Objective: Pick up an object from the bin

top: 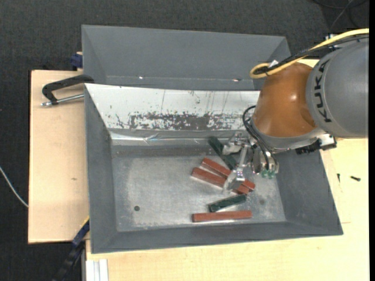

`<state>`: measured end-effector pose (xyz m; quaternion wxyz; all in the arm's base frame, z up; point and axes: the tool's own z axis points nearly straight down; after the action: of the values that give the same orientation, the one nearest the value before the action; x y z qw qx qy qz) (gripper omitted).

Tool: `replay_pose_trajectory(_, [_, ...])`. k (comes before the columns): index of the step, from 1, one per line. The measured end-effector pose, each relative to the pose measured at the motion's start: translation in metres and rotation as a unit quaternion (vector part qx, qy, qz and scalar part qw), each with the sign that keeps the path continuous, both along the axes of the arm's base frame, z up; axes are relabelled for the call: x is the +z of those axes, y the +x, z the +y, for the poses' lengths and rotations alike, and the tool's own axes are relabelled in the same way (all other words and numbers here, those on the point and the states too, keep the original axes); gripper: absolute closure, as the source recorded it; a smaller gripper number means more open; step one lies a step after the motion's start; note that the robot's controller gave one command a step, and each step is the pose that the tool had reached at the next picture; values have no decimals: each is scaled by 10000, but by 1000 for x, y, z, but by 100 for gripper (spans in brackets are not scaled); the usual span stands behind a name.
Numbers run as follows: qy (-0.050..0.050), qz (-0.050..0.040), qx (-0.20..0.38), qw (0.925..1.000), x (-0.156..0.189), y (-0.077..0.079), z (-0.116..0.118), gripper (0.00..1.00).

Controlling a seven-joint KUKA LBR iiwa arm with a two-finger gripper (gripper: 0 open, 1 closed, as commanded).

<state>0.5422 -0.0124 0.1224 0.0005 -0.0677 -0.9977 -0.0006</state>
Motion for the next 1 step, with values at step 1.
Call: replay_pose_trajectory(1, [0, -25, -789, 9969, 10, -1, 7, 0])
